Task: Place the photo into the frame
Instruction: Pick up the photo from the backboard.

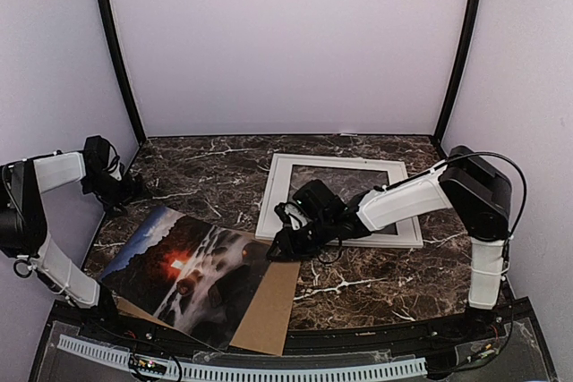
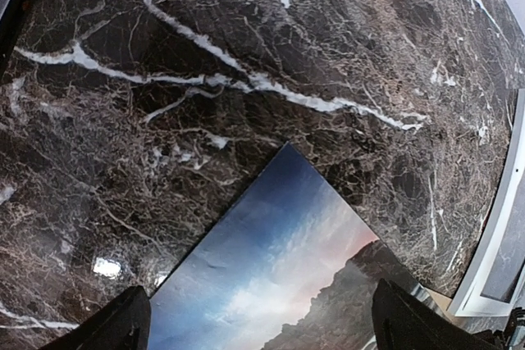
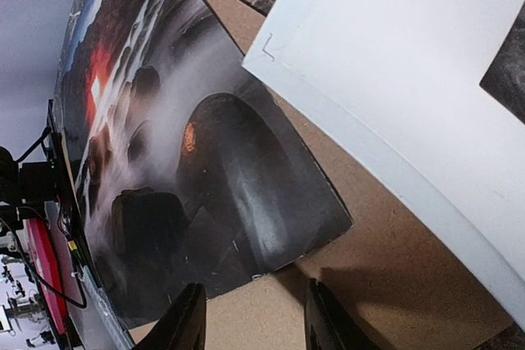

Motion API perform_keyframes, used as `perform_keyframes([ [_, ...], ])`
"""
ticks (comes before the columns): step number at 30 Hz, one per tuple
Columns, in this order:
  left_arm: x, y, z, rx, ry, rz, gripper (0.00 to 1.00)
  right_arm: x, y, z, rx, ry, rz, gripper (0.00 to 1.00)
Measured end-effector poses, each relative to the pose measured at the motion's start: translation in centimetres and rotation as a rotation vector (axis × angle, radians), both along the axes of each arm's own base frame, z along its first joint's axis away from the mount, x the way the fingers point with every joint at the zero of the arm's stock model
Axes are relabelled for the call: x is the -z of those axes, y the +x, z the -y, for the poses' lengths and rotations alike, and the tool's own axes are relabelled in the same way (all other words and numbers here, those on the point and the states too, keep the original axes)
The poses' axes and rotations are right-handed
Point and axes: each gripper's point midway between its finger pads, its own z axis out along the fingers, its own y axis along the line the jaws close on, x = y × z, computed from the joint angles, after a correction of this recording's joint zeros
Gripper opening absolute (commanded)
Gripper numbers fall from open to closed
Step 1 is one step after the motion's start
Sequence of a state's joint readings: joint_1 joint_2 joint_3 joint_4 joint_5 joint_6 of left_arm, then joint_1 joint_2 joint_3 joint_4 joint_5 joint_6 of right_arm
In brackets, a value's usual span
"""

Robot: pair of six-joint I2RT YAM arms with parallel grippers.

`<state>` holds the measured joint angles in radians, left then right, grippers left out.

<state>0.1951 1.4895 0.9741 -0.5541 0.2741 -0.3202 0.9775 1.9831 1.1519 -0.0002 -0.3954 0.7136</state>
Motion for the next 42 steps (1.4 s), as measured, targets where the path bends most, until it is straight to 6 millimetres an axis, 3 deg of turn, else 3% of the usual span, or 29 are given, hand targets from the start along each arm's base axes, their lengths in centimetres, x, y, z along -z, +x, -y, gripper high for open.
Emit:
perform_keyframes([
  [6,2.7,-0.8,-0.8,-0.024,-0.029,-0.064,0.93,0.2,-0.3,-0.3,0.033,0.001,-0.044,0.40],
  [15,5.4,-1.7,0.0,0.001,-0.080,-0.110,0.86,0.3,-0.3,-1.1,0.097,0.015,-0.115,0.38],
  [27,5.2,-0.6,1.7,0.040,-0.186,-0.011,0.75,0.0,-0.1,-2.2,0.175,0.042,-0.177,0.36],
  [42,5.0,-1.1,3.7,0.068,-0.297,0.018,0.74,-0.9,0.2,-3.1,0.237,0.202,-0.213,0.37],
])
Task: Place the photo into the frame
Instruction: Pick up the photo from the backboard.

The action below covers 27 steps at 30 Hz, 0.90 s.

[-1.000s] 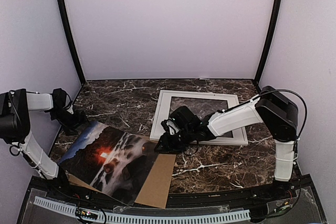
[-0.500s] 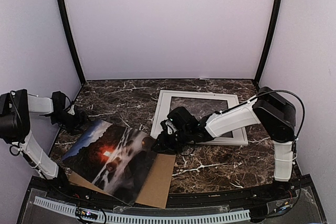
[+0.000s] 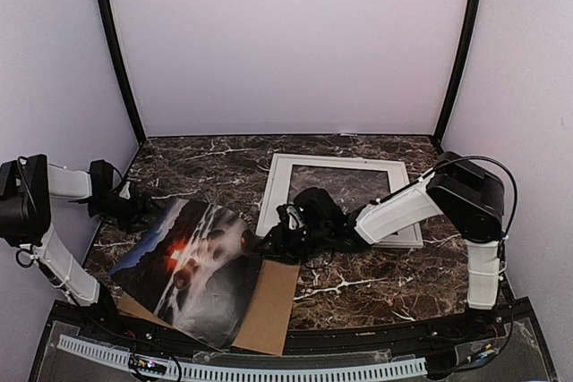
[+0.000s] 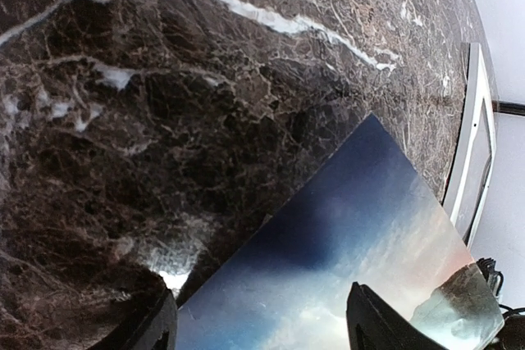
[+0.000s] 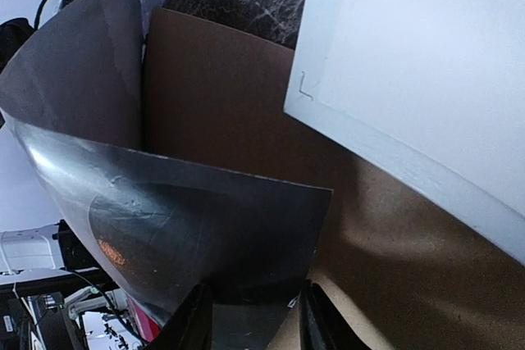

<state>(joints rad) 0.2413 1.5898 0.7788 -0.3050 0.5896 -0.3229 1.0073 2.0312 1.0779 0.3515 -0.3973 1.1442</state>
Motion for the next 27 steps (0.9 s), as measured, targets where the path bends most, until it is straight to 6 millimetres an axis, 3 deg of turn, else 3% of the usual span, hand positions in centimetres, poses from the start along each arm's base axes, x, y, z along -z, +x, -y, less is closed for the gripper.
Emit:
perform_keyframes([
  [13,0.0,-0.5,1.0,0.009,-0.027,-0.011,0.70,-2.8,-0.1,-0.6,0.020,0.211,-0.026,0.42],
  [27,0.0,-0.8,1.6,0.010,-0.027,-0.021,0.68,-5.8,-0.7,-0.1,0.020,0.365,-0.062,0.40],
])
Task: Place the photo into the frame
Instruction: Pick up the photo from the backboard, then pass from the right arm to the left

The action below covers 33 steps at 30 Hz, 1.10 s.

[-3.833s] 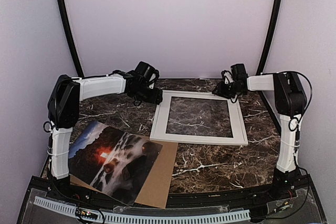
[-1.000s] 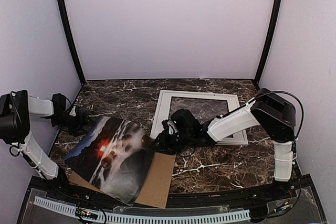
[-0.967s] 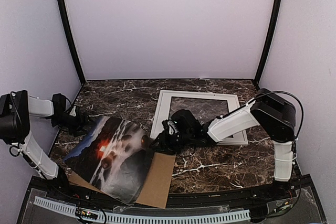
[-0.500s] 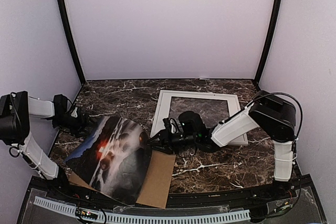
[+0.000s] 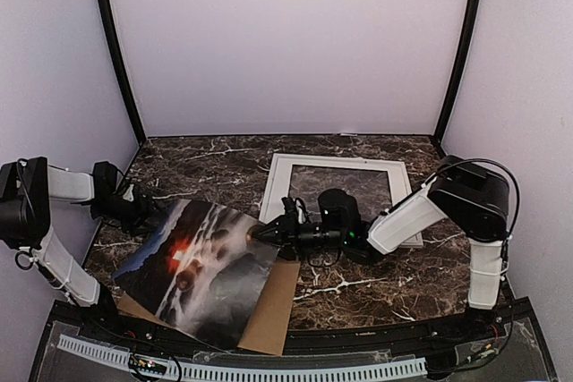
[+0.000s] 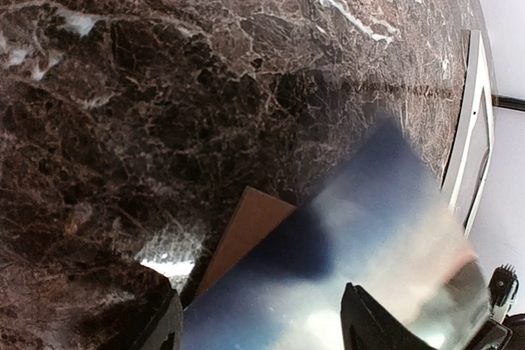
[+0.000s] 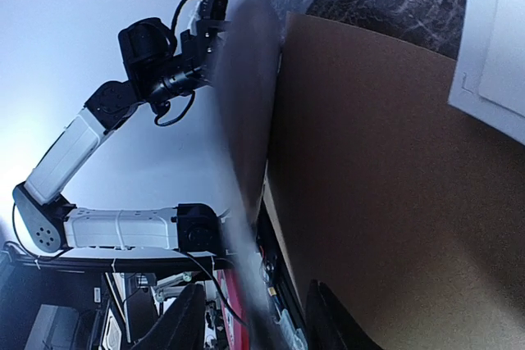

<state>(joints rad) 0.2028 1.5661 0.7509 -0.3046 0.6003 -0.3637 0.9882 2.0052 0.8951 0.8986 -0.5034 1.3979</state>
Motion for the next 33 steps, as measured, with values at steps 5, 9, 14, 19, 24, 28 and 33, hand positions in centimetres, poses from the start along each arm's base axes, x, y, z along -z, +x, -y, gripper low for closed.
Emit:
perform_keyframes([
  [5,-0.3,-0.1,0.3,0.006,0.018,0.003,0.67,-2.6,-0.1,0.1,-0.010,0.039,0.047,0.26],
  [9,-0.8,-0.2,0.4,0.011,0.035,0.015,0.67,-3.8,-0.5,0.2,-0.029,0.049,0.085,0.13],
  [14,-1.6,-0.1,0.7,0.021,0.047,0.035,0.68,-3.6,-0.3,0.8,-0.051,-0.038,0.137,0.01],
  [19,-3.3,0.7,1.4,0.047,0.075,0.088,0.70,-4.2,1.5,1.4,-0.061,-0.196,0.243,0.00],
  [24,-6.3,1.5,2.2,0.077,0.103,0.175,0.74,-6.8,4.2,2.7,-0.060,-0.344,0.412,0.00],
  [28,-10.8,2.6,3.1,0.104,0.119,0.300,0.79,-10.7,6.0,3.6,-0.078,-0.440,0.593,0.00],
  [33,-17.2,3.1,5.0,0.167,0.131,0.504,0.84,-15.6,6.7,5.2,-0.109,-0.527,0.819,0.00],
])
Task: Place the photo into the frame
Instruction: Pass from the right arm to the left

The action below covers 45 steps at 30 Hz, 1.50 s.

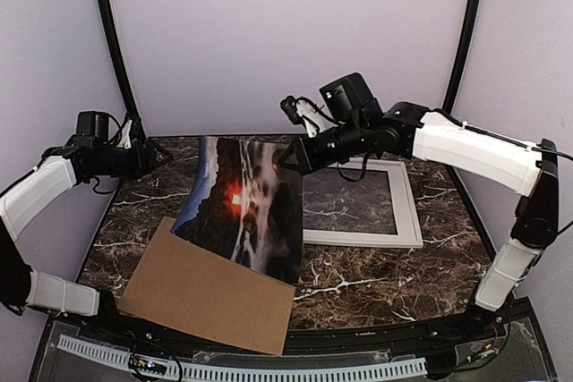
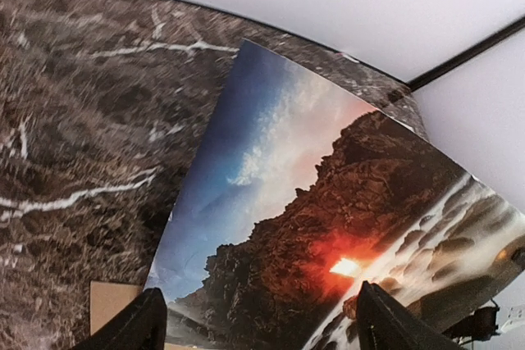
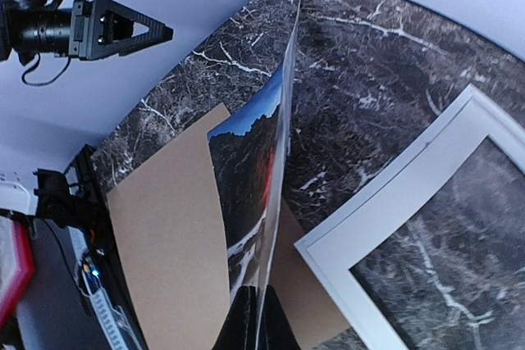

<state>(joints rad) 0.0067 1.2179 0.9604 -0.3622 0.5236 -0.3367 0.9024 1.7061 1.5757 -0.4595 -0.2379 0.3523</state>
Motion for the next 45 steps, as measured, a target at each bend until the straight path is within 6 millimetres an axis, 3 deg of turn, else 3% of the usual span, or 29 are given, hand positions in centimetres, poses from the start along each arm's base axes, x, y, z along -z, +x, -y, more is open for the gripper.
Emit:
perform_keyframes([
  [6,-4.7,-1.2,4.5,0.181,0.005,0.201,0.86,-5.7,-1.2,3.1,-0.082,-0.069,0.223,0.00],
  [10,-7.3,-1.9,8.0,0.323,0.039,0.329,0.86,-8.3,-2.5,4.8,-0.138,-0.096,0.313,0.00],
  [13,-9.8,-2.5,10.3,0.417,0.071,0.438,0.86,-8.6,-3.2,5.7,-0.171,-0.130,0.342,0.00],
  [17,-12.5,-3.3,12.9,0.523,0.116,0.559,0.85,-7.4,-3.6,6.6,-0.204,-0.199,0.341,0.00],
  [22,-14.5,-4.2,15.9,0.645,0.177,0.661,0.85,-6.3,-4.0,7.5,-0.234,-0.253,0.334,0.00],
  [29,-13.8,-5.8,20.8,0.865,0.262,0.719,0.86,-5.9,-4.6,7.7,-0.281,-0.268,0.330,0.00],
  [36,-10.6,-5.9,23.5,1.023,0.352,0.737,0.85,-6.2,-5.5,7.7,-0.331,-0.250,0.330,0.00],
  [40,-9.1,-5.6,23.8,1.063,0.398,0.738,0.79,-7.3,-6.3,8.2,-0.349,-0.219,0.346,0.00],
  [45,-7.9,-5.0,24.5,1.096,0.429,0.740,0.63,-7.7,-7.0,9.2,-0.360,-0.212,0.347,0.00],
])
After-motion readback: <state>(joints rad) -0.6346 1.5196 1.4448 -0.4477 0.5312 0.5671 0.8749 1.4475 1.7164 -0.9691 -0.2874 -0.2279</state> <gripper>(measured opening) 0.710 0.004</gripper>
